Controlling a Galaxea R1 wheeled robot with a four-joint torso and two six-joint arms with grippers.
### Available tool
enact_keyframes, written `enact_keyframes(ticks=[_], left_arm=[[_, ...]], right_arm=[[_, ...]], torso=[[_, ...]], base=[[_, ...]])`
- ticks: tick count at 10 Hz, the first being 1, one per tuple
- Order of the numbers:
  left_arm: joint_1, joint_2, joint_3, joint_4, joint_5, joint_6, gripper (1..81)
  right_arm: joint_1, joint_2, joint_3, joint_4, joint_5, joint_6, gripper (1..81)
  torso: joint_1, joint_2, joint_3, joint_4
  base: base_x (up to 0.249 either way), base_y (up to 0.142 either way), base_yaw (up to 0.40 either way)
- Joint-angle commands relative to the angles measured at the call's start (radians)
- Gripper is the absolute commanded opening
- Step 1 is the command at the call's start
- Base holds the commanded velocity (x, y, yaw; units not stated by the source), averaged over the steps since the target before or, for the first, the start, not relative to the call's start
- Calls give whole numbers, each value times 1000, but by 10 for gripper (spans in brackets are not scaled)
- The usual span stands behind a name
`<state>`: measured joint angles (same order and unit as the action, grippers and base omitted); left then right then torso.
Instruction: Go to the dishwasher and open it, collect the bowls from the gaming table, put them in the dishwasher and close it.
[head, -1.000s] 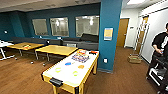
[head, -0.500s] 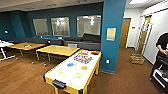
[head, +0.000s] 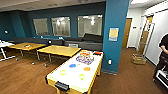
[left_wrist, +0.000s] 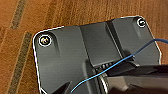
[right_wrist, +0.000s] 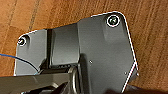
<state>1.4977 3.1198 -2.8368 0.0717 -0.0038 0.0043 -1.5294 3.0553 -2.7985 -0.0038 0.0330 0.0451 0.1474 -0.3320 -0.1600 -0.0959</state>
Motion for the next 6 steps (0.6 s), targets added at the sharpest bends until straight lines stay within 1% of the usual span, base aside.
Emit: enact_keyframes(ticks=[1, 6], left_arm=[[-55, 4, 0, 7, 48, 8, 811], [-55, 4, 0, 8, 48, 8, 811]], right_arm=[[57, -2, -1, -4, -50, -2, 811], [56, -2, -2, -4, -50, -2, 811]], torso=[[0, 0, 0, 0], [0, 0, 0, 0]], base=[[72, 121, 0], [71, 122, 0]])
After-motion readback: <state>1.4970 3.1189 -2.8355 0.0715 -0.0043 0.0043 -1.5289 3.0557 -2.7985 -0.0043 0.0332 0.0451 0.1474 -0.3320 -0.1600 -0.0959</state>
